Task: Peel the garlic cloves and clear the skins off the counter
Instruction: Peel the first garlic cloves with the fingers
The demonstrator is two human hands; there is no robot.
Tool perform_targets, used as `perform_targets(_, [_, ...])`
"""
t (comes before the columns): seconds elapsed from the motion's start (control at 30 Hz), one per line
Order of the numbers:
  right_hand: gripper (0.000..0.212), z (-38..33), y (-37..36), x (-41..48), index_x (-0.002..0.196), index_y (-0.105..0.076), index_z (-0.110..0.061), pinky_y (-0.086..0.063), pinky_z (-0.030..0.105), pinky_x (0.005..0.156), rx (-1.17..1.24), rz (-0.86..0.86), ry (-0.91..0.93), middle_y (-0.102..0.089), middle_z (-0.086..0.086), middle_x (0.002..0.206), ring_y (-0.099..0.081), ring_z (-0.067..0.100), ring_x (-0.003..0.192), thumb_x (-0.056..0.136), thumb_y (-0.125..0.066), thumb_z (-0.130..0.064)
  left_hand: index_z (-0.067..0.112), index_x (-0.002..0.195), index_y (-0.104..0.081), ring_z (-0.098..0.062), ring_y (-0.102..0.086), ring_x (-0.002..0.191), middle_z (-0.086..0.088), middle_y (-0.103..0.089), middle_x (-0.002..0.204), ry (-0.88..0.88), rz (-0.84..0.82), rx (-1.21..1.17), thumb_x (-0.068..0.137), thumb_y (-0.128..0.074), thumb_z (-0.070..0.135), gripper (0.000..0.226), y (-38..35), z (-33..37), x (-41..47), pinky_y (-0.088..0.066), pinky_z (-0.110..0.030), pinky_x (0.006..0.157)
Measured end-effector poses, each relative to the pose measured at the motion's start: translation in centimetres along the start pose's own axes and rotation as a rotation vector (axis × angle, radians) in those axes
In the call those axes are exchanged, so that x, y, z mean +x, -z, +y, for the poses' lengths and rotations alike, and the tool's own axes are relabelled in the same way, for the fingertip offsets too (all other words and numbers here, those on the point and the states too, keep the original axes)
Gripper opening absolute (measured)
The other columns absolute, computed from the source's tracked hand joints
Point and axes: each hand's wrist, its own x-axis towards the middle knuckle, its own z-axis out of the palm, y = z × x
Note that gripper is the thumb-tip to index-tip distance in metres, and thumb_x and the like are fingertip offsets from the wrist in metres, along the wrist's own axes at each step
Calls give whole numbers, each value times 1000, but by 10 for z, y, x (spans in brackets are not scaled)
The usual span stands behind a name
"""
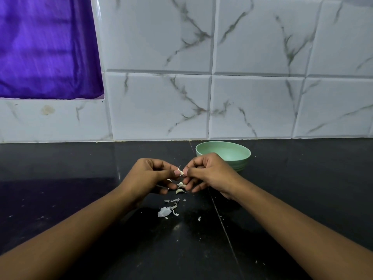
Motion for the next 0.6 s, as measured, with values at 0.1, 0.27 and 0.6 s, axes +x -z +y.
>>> perform_targets(0.1, [15, 1, -1, 1, 73, -61, -5, -50, 19, 46, -72, 30, 19, -64, 7, 59, -62, 11, 47, 88, -59, 1, 7, 77, -71, -12, -65, 54, -8, -70, 66, -19, 1, 19, 80, -71, 6, 4, -2, 0, -1, -46, -17, 45])
perform_targets(0.27, [15, 0, -5, 1, 67, -62, -8, -50, 20, 48, -263, 113, 96, -66, 17, 63, -63, 17, 51, 81, -70, -10, 5, 78, -71, -12, -67, 56, -11, -69, 64, -25, -10, 26, 80, -70, 5, 2, -5, -1, 0, -48, -17, 47])
perform_targets(0.6, [19, 0, -5, -1, 63, -60, -6, -48, 22, 44, -83, 95, 20, -63, 10, 57, -59, 14, 45, 82, -63, -2, 5, 78, -70, -10, -65, 54, -7, -68, 60, -38, -31, -43, 81, -68, 2, 4, -7, -1, -2, -50, -18, 47])
